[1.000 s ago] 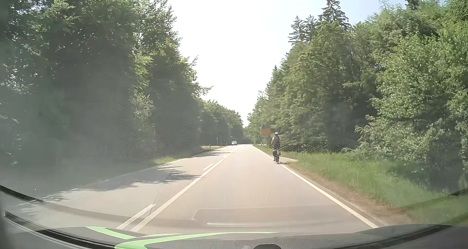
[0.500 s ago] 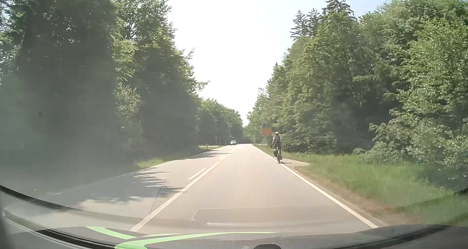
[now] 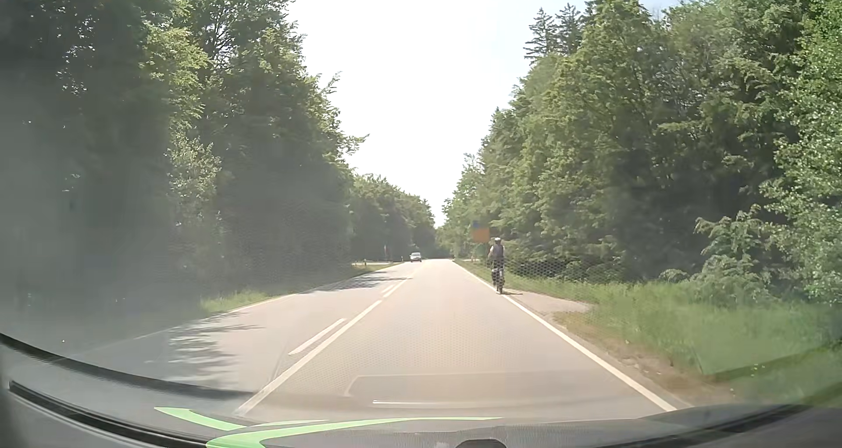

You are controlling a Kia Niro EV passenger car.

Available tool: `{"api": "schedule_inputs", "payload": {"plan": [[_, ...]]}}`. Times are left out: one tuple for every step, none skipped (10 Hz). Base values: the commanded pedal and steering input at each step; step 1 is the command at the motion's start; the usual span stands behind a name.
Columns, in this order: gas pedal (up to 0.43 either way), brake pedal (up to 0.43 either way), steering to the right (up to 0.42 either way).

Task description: Follow the waypoints while adhering to traffic rules and regulations

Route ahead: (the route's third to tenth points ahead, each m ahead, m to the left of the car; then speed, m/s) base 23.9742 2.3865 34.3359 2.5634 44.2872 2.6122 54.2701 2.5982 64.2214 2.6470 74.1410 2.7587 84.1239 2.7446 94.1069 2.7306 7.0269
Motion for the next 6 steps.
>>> {"api": "schedule_inputs", "payload": {"plan": [[0.138,0.0,0.002],[0.138,0.0,0.002],[0.138,0.0,0.002],[0.138,0.0,0.002],[0.138,0.0,0.002],[0.138,0.0,0.002]]}}
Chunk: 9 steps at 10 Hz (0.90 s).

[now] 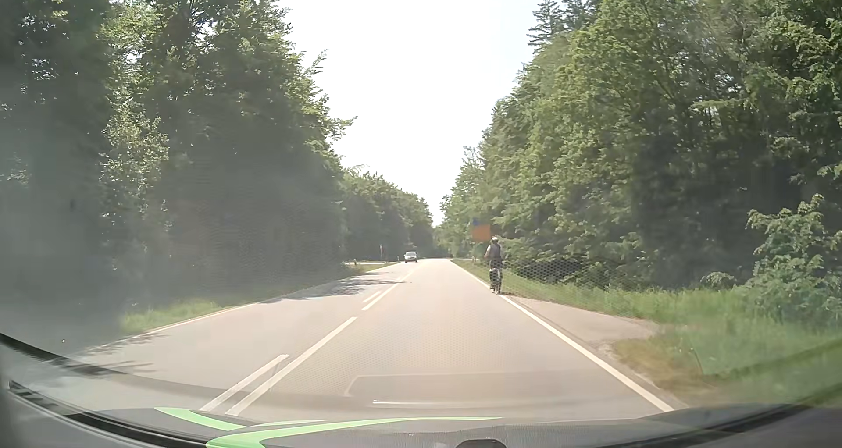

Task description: Follow the waypoints while adhering to traffic rules and regulations

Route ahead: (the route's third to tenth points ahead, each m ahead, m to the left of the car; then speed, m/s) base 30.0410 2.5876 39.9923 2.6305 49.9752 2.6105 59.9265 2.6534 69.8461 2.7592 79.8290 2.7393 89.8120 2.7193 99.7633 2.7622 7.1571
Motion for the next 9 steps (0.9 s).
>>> {"api": "schedule_inputs", "payload": {"plan": [[0.138,0.0,0.001],[0.138,0.0,0.001],[0.138,0.0,0.001],[0.138,0.0,-0.003],[0.138,0.0,-0.005],[0.138,0.0,-0.005],[0.138,0.0,-0.005],[0.098,0.0,-0.005],[0.087,0.0,-0.005]]}}
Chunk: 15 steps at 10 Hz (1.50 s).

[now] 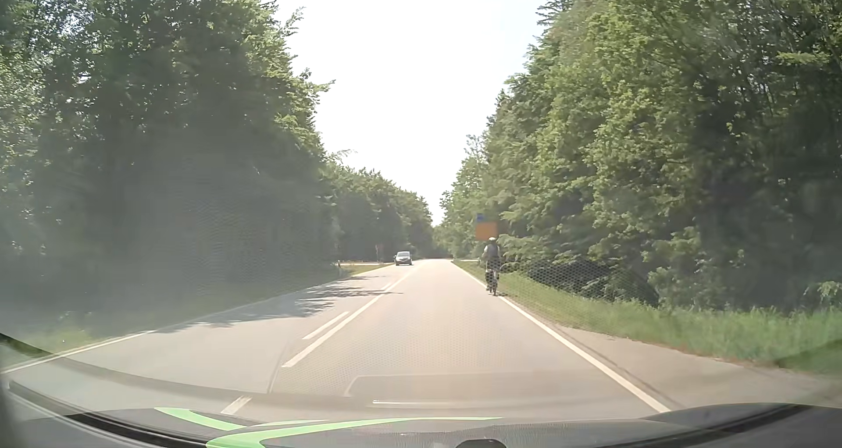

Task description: Follow the waypoints while adhering to traffic rules and regulations

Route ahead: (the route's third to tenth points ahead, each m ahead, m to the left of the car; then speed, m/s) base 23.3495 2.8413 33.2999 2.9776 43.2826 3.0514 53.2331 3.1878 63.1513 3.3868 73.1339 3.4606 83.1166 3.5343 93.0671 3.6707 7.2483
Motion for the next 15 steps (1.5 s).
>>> {"api": "schedule_inputs", "payload": {"plan": [[0.087,0.0,-0.005],[0.087,0.0,-0.005],[0.087,0.0,-0.005],[0.087,0.0,-0.005],[0.059,0.0,-0.005],[0.059,0.0,-0.005],[0.059,0.0,-0.005],[0.067,0.0,-0.005],[0.067,0.0,-0.005],[0.079,0.0,-0.005],[0.079,0.0,-0.005],[0.079,0.0,-0.005],[0.079,0.0,-0.005],[0.079,0.0,-0.005],[0.079,0.0,-0.005]]}}
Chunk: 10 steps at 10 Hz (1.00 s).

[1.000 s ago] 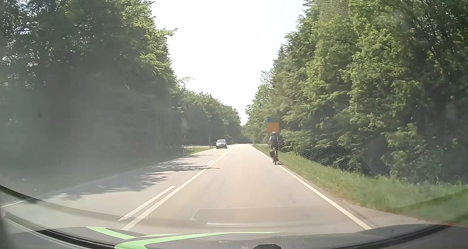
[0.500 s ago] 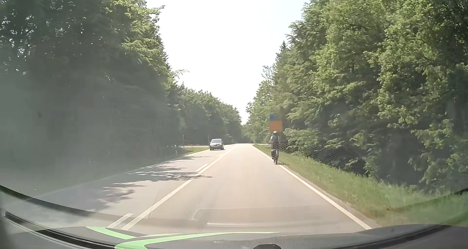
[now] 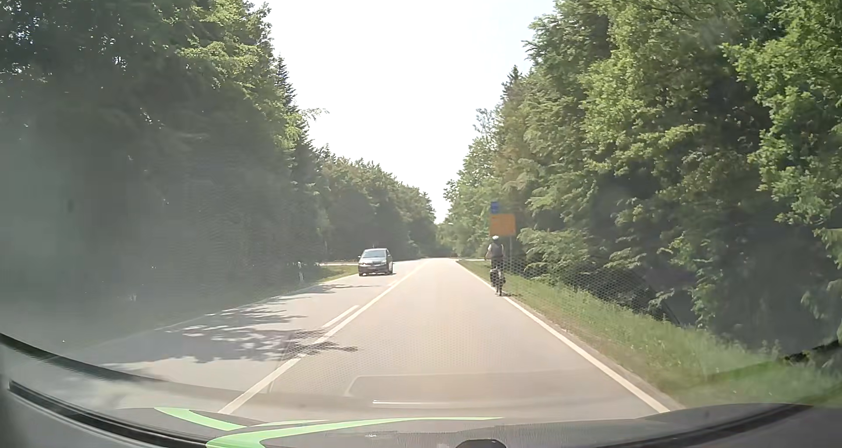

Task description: Follow the waypoints while adhering to traffic rules and regulations

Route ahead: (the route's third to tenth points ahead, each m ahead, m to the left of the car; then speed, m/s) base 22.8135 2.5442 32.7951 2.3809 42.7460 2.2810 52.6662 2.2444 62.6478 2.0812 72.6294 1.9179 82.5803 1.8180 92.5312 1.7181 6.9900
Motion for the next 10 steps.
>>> {"api": "schedule_inputs", "payload": {"plan": [[0.087,0.0,-0.005],[0.087,0.0,-0.005],[0.087,0.0,-0.005],[0.087,0.0,-0.005],[0.087,0.0,-0.005],[0.087,0.0,-0.005],[0.087,0.0,-0.005],[0.087,0.0,-0.005],[0.087,0.0,-0.005],[0.087,0.0,-0.005]]}}
